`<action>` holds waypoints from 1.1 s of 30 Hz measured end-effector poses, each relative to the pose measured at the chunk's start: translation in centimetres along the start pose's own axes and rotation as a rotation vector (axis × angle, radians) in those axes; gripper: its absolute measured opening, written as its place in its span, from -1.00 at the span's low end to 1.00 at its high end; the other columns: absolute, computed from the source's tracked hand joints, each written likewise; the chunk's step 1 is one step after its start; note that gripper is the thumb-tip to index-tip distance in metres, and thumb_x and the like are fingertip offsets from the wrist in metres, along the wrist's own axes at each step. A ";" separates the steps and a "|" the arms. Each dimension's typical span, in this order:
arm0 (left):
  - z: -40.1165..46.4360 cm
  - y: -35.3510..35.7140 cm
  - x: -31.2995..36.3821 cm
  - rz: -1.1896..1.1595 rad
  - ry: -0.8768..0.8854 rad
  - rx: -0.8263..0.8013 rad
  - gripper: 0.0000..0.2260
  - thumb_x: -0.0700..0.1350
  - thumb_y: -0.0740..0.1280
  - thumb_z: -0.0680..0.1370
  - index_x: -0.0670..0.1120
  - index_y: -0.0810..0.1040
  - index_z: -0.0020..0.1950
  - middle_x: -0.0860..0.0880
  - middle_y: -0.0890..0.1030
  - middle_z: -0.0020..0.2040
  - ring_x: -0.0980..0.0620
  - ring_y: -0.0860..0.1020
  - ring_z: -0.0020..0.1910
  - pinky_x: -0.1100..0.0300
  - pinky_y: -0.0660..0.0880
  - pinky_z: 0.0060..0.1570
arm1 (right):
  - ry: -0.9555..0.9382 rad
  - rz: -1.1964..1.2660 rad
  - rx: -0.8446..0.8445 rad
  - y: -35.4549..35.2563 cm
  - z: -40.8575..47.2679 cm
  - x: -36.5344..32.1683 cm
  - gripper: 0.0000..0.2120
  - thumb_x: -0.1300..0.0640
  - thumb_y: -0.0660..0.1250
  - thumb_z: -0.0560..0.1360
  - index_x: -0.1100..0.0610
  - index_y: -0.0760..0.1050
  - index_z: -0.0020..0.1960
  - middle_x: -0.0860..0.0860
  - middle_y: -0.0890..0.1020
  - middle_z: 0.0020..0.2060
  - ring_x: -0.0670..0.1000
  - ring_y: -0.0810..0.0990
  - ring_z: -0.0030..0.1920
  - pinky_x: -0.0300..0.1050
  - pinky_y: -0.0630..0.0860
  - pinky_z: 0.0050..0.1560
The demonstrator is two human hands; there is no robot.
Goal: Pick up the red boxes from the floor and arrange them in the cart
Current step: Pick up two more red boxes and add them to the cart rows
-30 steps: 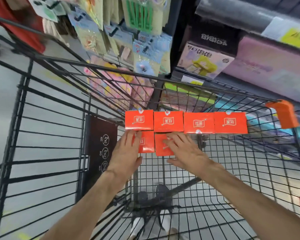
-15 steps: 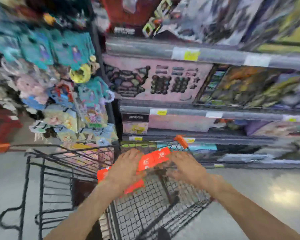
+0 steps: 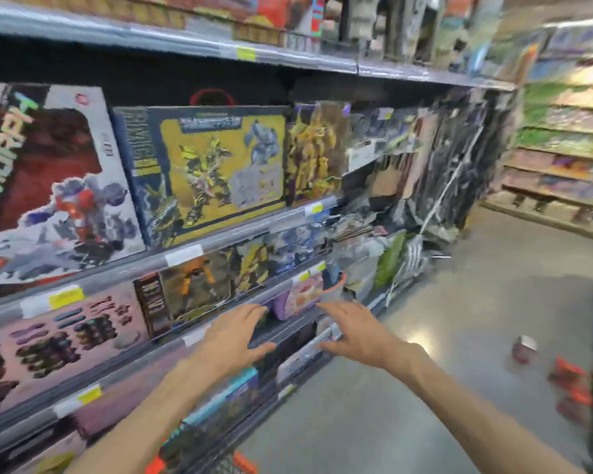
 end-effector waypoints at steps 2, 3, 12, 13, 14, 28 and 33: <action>5.8 -0.3 5.5 0.007 0.092 0.000 -0.24 0.40 0.19 0.54 -0.04 0.21 0.59 -0.01 0.31 0.57 -0.01 0.33 0.51 0.09 0.27 0.48 | 0.087 -0.006 0.052 -3.0 -2.4 6.5 -0.24 -0.34 0.31 0.53 0.01 0.24 0.58 0.04 0.48 0.38 0.11 0.42 0.41 0.01 0.29 0.42; 8.5 -0.4 8.4 0.005 0.137 0.004 -0.24 0.40 0.19 0.54 -0.04 0.20 0.60 -0.01 0.32 0.57 -0.01 0.33 0.51 0.11 0.26 0.48 | 0.138 -0.011 0.075 -4.3 -3.8 9.8 -0.24 -0.34 0.32 0.52 0.00 0.25 0.58 0.04 0.48 0.37 0.12 0.43 0.40 0.00 0.29 0.40; 28.1 1.8 32.1 -0.071 0.409 0.025 -0.28 0.39 0.17 0.56 -0.03 0.25 0.57 -0.02 0.37 0.53 -0.02 0.37 0.47 0.10 0.30 0.42 | 0.477 -0.076 0.137 -12.9 -16.0 35.0 -0.22 -0.32 0.32 0.54 0.05 0.20 0.60 0.05 0.36 0.53 0.12 0.31 0.52 -0.04 0.17 0.52; 29.9 2.2 34.4 -0.085 0.436 0.021 -0.28 0.39 0.18 0.56 -0.04 0.26 0.57 -0.03 0.37 0.53 -0.03 0.36 0.48 0.09 0.29 0.43 | 0.509 -0.079 0.140 -13.6 -17.2 37.4 -0.21 -0.31 0.32 0.54 0.05 0.19 0.61 0.06 0.35 0.54 0.12 0.30 0.53 -0.02 0.18 0.53; 31.8 2.5 36.5 -0.103 0.463 0.015 -0.28 0.39 0.19 0.56 -0.04 0.26 0.57 -0.02 0.35 0.54 -0.02 0.34 0.49 0.09 0.27 0.46 | 0.537 -0.090 0.143 -14.3 -18.3 39.7 -0.21 -0.31 0.32 0.54 0.05 0.18 0.61 0.06 0.35 0.54 0.12 0.31 0.52 -0.02 0.20 0.53; 60.4 10.5 56.0 -0.085 0.799 0.003 -0.29 0.36 0.18 0.57 0.00 0.17 0.61 0.00 0.26 0.59 -0.02 0.25 0.55 0.09 0.18 0.52 | 0.909 -0.203 0.203 -19.8 -23.9 69.1 -0.18 -0.34 0.35 0.48 0.07 0.26 0.58 0.05 0.48 0.43 0.07 0.45 0.41 -0.07 0.36 0.41; 72.1 11.6 62.0 -0.095 0.869 -0.017 -0.26 0.39 0.17 0.55 0.03 0.14 0.61 0.01 0.25 0.60 -0.02 0.26 0.55 0.05 0.21 0.52 | 0.997 -0.243 0.203 -22.3 -22.8 78.2 -0.17 -0.33 0.37 0.48 0.10 0.28 0.57 0.05 0.50 0.42 0.08 0.45 0.43 -0.06 0.36 0.43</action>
Point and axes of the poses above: each hand's wrist, its own z-axis towards the middle knuckle, its own y-axis out of the palm, x = y × z, the point moved 9 cm from there along z, towards the middle knuckle
